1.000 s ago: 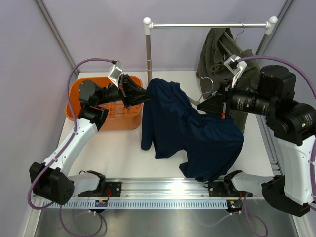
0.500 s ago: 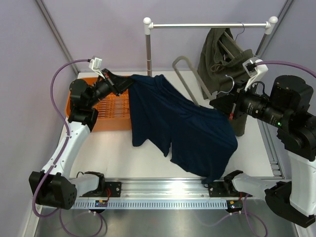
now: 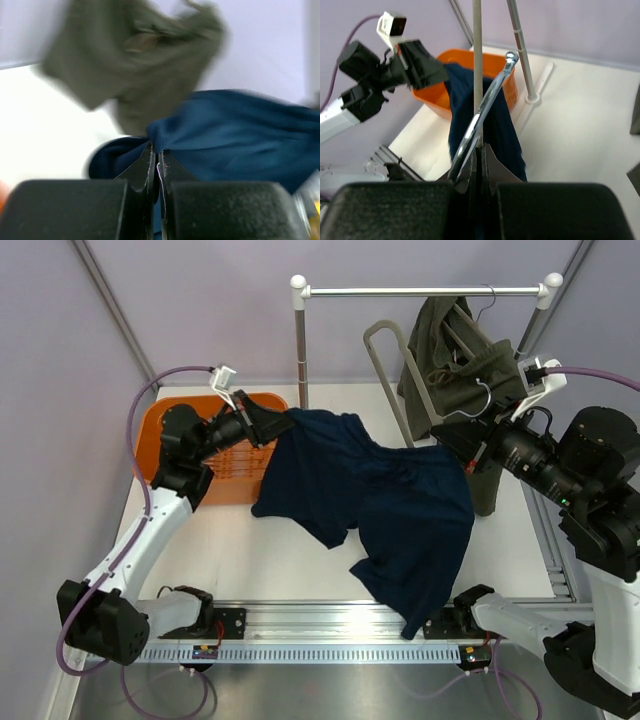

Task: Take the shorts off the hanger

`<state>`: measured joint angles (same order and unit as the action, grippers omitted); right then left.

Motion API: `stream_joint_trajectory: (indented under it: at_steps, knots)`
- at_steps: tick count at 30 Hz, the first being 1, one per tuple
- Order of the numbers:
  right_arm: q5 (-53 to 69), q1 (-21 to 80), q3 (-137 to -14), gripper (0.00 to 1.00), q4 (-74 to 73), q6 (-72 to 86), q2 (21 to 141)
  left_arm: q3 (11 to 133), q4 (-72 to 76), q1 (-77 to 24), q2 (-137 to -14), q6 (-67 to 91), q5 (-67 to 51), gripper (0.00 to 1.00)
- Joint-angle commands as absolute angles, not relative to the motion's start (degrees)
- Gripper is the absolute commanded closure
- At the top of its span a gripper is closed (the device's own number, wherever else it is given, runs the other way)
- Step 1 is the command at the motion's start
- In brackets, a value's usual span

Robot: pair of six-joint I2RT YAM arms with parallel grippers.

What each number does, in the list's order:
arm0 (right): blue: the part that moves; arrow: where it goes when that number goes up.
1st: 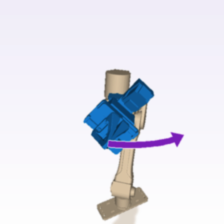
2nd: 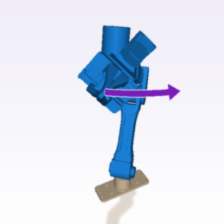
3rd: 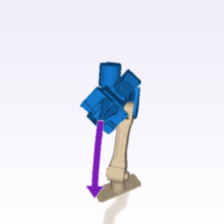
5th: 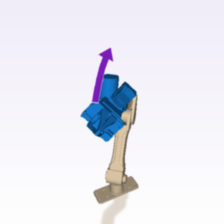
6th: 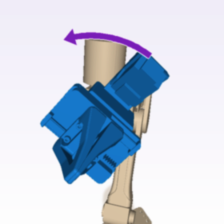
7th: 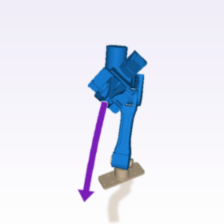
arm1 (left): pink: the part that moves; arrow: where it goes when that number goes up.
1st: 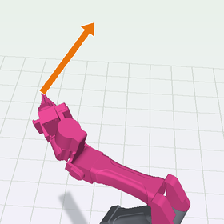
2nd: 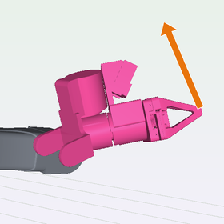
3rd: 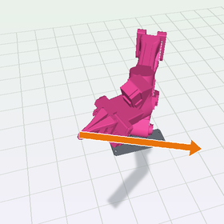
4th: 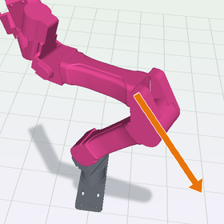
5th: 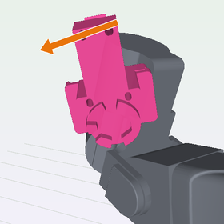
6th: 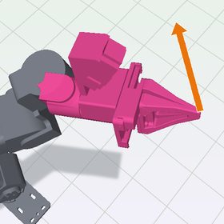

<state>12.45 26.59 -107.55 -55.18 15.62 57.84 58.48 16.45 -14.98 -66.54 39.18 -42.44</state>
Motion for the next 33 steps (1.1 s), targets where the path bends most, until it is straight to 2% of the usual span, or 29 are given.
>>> stream_joint_trajectory:
  at_steps: [1, 5, 8, 11, 16, 22, 25, 28, 29, 31, 32, 33]
  knots:
    - [9.32, 26.72, -102.85, 1.0, -40.54, 17.49, 56.43, 60.11, 27.77, -22.83, -63.37, 39.29, -51.58, 1.0]
    - [8.18, 26.72, -99.23, 1.0, -32.11, 18.45, 57.04, 63.8, 24.44, -35.56, -62.14, 33.77, -54.58, 1.0]
    - [5.99, 26.72, -98.0, 1.0, -27.97, 18.37, 57.92, 66.18, 17.24, -41.46, -61.79, 30.07, -53.79, 1.0]
    - [2.47, 26.63, -99.05, 1.0, -25.77, 17.84, 59.76, 66.53, 16.61, -44.55, -61.52, 30.23, -54.3, 1.0]
    - [-4.29, 26.63, -98.26, 1.0, -19.61, 16.79, 61.43, 68.55, 17.24, -45.53, -61.61, 31.73, -56.96, 1.0]
    - [-16.67, 26.72, -100.1, 1.0, -11.35, 13.19, 63.71, 79.09, 0.37, -45.35, -62.23, 21.98, -52.66, 1.0]
    - [-18.1, 26.72, -102.47, 1.0, -8.88, 13.36, 65.3, 83.93, -7.28, -45.35, -63.98, 17.77, -48.53, 1.0]
    - [-18.63, 26.72, -111.77, 1.0, -15.7, 14.33, 70.3, 88.66, -12.46, -45.35, -65.12, 14.34, -39.76, 1.0]
    - [-18.2, 26.63, -115.36, 1.0, -16.86, 14.5, 72.05, 90.68, -15.53, -45.35, -66.17, 11.11, -29.63, 1.0]
    - [-17.49, 26.72, -116.63, 1.0, -18.62, 14.59, 72.68, 98.12, -18.0, -45.35, -67.84, 7.66, -17.55, 1.0]
    - [-17.32, 26.72, -116.72, 1.0, -18.98, 14.59, 72.77, 100.96, -18.97, -45.26, -70.46, 4.17, -5.83, 1.0]
    - [-17.23, 26.72, -116.81, 1.0, -19.59, 14.42, 72.77, 103.25, -18.46, -45.18, -71.53, 2.22, -1.19, 1.0]
